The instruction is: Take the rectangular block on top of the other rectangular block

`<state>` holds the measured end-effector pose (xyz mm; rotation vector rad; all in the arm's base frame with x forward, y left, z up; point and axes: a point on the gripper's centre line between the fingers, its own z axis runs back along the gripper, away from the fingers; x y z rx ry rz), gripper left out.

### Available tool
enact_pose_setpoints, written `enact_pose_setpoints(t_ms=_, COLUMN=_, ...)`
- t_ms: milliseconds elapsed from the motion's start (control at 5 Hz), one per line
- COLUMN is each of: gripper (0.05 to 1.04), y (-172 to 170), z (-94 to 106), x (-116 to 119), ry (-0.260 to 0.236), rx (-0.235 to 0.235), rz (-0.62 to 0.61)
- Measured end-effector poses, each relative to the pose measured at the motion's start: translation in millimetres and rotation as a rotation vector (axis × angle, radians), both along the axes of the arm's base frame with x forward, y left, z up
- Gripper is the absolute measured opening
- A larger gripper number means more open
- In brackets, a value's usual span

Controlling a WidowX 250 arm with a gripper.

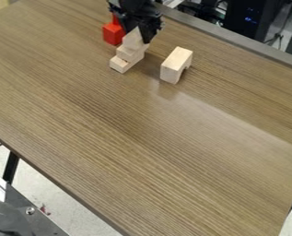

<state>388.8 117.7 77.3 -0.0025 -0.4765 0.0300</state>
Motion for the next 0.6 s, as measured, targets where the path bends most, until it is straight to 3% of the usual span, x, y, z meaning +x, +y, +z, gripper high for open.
enact_pose_setpoints(t_ms=600, gripper=0.548, y=7.1, z=-8.3, x=-0.4, ry=0.021, rx=-0.004, rz=0.016)
